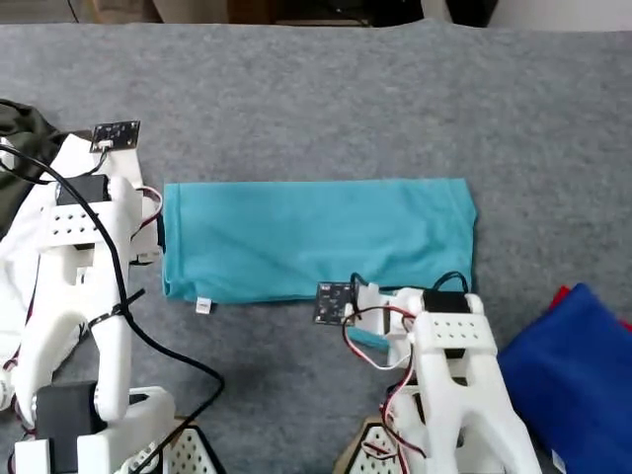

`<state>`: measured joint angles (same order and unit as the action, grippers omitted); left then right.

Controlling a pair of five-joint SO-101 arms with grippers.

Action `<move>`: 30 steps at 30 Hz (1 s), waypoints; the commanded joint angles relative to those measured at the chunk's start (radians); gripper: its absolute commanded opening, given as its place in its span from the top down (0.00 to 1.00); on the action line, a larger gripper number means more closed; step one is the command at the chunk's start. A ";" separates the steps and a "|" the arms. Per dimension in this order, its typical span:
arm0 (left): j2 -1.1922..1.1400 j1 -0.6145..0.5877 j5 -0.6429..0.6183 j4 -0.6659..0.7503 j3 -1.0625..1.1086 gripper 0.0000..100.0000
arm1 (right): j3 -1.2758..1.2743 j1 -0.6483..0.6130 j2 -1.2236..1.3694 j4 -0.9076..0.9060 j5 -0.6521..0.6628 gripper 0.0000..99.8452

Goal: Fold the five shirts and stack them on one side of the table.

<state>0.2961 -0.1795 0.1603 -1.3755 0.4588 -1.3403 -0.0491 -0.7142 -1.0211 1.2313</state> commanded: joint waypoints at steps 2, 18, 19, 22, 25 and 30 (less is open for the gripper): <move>0.044 0.008 0.006 0.008 -0.009 0.98 | -0.004 0.005 0.013 0.018 -0.011 0.99; 0.044 0.006 0.009 0.009 -0.011 0.98 | 0.392 -0.002 0.030 -0.184 0.064 1.00; 0.044 0.008 0.009 0.011 -0.011 0.98 | 0.404 -0.002 0.045 -0.187 0.084 1.00; 0.044 0.008 0.009 0.014 -0.011 0.98 | 0.460 -0.001 0.131 -0.186 0.100 1.00; 0.044 0.003 0.009 0.009 -0.011 0.98 | 0.578 0.005 0.222 -0.186 0.097 1.00; 0.045 0.006 0.009 0.009 -0.011 0.98 | 0.769 -0.001 0.361 -0.215 0.097 1.00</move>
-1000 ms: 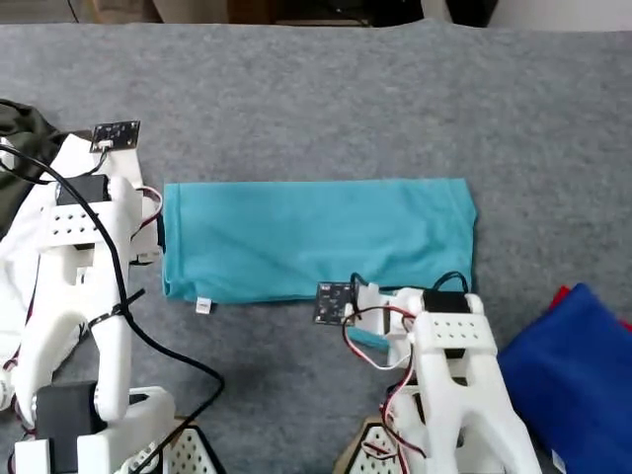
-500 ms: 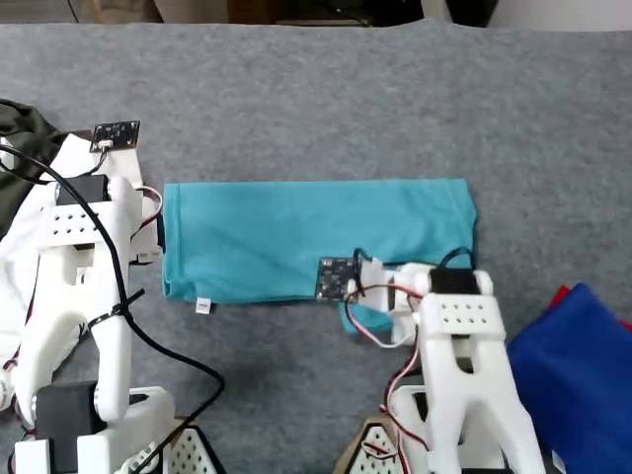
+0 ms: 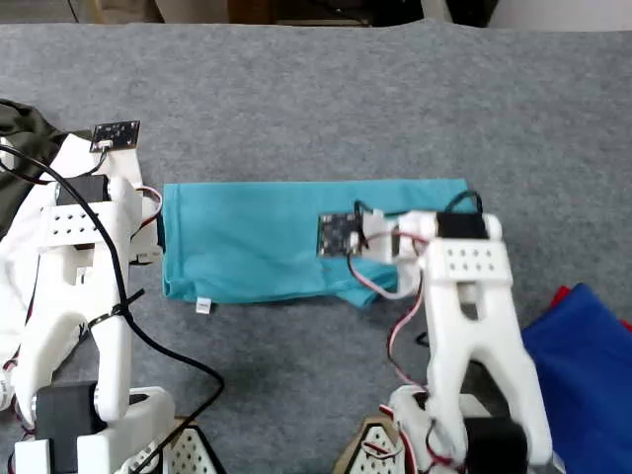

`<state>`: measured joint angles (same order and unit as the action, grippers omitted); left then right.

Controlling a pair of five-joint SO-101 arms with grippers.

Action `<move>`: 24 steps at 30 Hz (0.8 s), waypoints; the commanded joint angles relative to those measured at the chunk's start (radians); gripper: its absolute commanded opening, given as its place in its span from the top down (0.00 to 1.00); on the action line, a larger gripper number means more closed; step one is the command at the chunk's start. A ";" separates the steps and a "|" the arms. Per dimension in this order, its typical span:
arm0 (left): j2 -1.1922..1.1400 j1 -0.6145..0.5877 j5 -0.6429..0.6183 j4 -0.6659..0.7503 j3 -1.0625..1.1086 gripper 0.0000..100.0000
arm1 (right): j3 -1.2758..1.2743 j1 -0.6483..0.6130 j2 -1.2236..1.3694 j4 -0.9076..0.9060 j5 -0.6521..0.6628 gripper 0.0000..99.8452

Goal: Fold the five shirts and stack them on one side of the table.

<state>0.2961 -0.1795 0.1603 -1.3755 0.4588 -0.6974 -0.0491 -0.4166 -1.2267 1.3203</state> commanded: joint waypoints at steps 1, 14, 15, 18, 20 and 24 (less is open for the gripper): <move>0.045 0.006 0.009 0.009 -0.011 0.98 | 0.160 -0.001 0.096 -0.009 0.008 1.00; 0.045 0.000 0.029 0.009 -0.011 0.98 | 0.533 -0.050 0.492 -0.054 0.023 1.00; 0.045 0.000 0.029 0.011 -0.011 0.98 | 0.556 -0.064 0.515 -0.064 0.025 1.00; 0.045 0.000 0.029 0.014 -0.011 0.98 | 0.621 -0.107 0.576 -0.081 0.026 1.00; 0.045 0.000 0.029 0.014 -0.011 0.98 | 0.657 -0.131 0.618 -0.084 0.026 1.00; 0.045 0.000 0.031 0.011 -0.011 0.98 | 0.736 -0.151 0.688 -0.084 0.029 1.00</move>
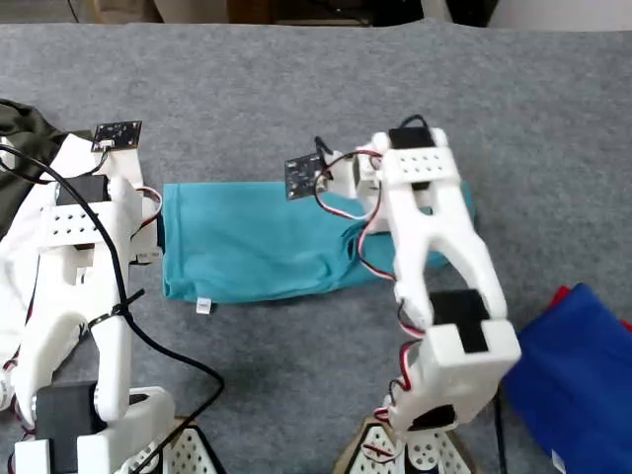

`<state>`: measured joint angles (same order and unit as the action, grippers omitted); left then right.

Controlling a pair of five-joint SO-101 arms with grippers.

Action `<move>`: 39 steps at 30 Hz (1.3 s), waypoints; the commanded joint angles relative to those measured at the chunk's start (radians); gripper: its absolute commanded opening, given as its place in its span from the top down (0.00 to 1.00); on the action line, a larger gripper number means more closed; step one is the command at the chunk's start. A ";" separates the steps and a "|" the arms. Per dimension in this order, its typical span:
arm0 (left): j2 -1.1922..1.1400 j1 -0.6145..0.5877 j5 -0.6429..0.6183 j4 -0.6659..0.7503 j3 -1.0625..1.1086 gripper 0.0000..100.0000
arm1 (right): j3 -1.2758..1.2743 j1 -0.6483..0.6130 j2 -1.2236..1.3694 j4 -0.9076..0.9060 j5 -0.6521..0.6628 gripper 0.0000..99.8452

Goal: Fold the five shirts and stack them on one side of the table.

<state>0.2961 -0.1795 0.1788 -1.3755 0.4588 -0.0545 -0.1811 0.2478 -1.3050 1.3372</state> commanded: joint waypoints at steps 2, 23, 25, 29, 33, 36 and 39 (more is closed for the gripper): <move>0.045 -0.002 0.014 0.009 -0.011 0.98 | 0.124 -0.019 0.050 -0.008 0.018 1.00; 0.038 0.006 0.037 0.015 -0.008 0.98 | 0.062 0.071 -0.114 -0.008 -0.037 0.68; 0.039 0.006 0.034 0.015 -0.008 0.98 | -0.001 0.085 -0.147 0.003 -0.061 0.79; 0.045 0.009 0.032 0.015 -0.008 0.98 | -0.142 0.122 -0.196 0.075 -0.124 1.00; 0.045 0.014 0.034 0.008 -0.002 0.98 | -0.252 0.173 -0.226 0.144 -0.169 0.97; 0.051 0.081 0.032 -0.035 0.021 0.98 | -0.280 0.220 -0.236 0.181 -0.224 0.97; 0.124 0.175 0.029 -0.034 0.086 0.98 | -0.280 0.254 -0.240 0.184 -0.262 0.97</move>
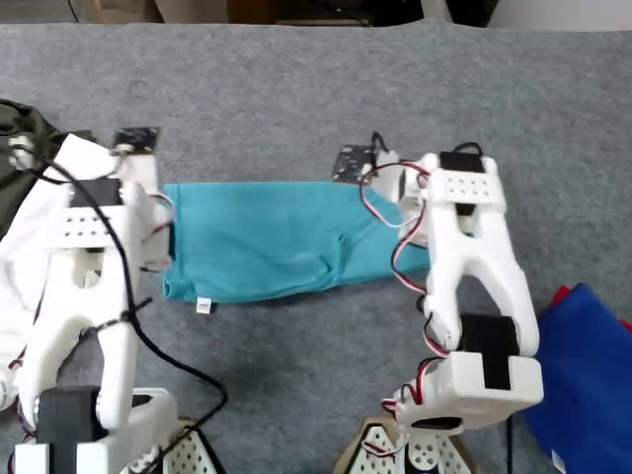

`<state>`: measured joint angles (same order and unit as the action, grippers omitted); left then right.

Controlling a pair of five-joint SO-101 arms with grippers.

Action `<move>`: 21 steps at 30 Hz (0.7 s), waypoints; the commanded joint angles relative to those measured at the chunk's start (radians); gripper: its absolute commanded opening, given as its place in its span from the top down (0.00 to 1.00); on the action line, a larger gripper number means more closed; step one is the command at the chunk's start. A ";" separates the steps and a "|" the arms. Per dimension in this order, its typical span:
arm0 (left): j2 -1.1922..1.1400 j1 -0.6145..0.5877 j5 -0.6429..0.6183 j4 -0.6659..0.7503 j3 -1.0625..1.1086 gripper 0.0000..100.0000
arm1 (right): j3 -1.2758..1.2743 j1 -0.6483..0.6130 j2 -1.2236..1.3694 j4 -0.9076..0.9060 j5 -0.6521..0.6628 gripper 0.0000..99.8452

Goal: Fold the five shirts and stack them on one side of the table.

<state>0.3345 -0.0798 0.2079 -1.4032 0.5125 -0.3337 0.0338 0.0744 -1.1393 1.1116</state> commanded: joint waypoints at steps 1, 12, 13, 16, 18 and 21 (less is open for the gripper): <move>0.122 0.100 -0.014 -0.003 0.054 0.98 | -0.001 0.048 -0.068 0.018 -0.048 0.97; 0.252 0.081 -0.031 0.104 0.316 0.98 | -0.002 0.074 -0.059 0.153 -0.183 0.97; 0.248 0.078 -0.032 0.115 0.319 0.98 | -0.002 0.065 -0.059 0.169 -0.195 0.97; 0.229 0.077 -0.032 0.138 0.319 0.98 | 0.002 0.050 -0.042 0.206 -0.216 0.97; 0.220 0.077 -0.032 0.143 0.311 0.98 | 0.024 0.041 -0.012 0.221 -0.232 0.97; 0.217 0.083 -0.034 0.143 0.241 0.98 | 0.076 0.041 0.050 0.224 -0.253 0.97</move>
<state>0.5554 0.0031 0.1880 -1.2712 0.8286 -0.3322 0.0859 0.0990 -0.9352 0.8830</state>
